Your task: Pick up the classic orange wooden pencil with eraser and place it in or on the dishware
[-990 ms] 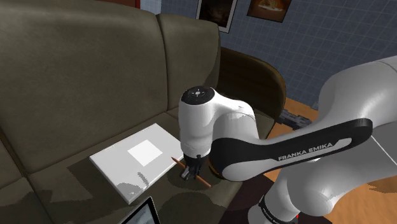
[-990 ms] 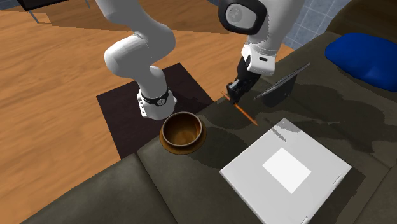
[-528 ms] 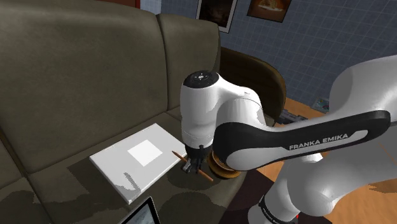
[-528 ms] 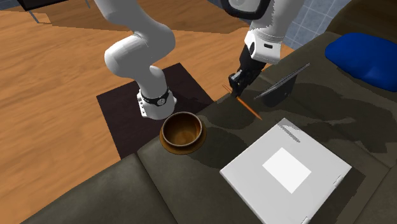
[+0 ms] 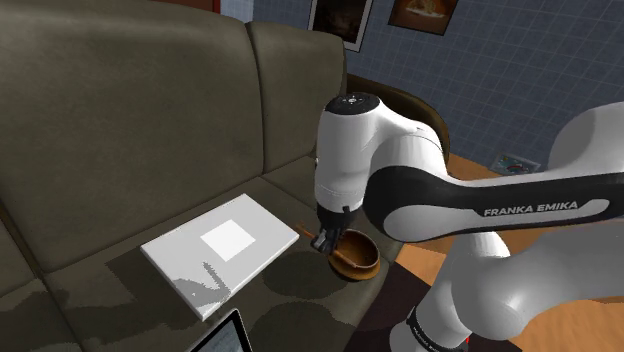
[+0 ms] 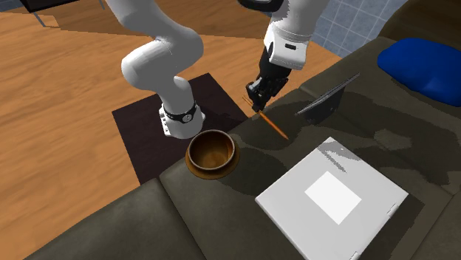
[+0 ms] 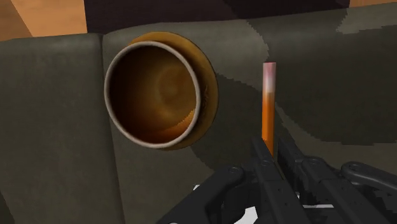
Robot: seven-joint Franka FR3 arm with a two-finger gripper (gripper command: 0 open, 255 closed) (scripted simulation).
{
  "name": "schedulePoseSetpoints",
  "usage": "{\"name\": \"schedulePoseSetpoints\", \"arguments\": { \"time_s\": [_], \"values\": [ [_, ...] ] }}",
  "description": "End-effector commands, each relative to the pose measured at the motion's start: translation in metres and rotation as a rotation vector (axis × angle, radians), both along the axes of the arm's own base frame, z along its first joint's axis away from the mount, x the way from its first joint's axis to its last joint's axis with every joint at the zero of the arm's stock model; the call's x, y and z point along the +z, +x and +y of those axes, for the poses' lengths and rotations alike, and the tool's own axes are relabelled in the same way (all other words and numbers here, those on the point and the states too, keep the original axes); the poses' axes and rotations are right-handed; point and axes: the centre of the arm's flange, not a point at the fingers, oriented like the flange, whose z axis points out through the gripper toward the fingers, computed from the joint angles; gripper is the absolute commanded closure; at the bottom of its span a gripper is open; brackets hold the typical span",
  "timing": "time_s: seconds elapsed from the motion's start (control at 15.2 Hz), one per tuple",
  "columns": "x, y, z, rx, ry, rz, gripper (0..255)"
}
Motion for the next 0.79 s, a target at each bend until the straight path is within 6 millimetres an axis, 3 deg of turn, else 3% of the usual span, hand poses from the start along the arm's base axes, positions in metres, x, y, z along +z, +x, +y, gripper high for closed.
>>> {"name": "schedulePoseSetpoints", "arguments": {
  "time_s": [0.0, 0.53, 0.59, 0.73],
  "values": [
    [-0.001, -0.004, -0.025, 0.001, 0.000, 0.001, 255],
    [0.009, -0.027, -0.128, 0.001, 0.000, 0.001, 255],
    [0.011, -0.031, -0.148, 0.001, 0.000, 0.001, 255],
    [0.000, -0.031, -0.148, 0.001, 0.000, 0.001, 255]
  ]
}}
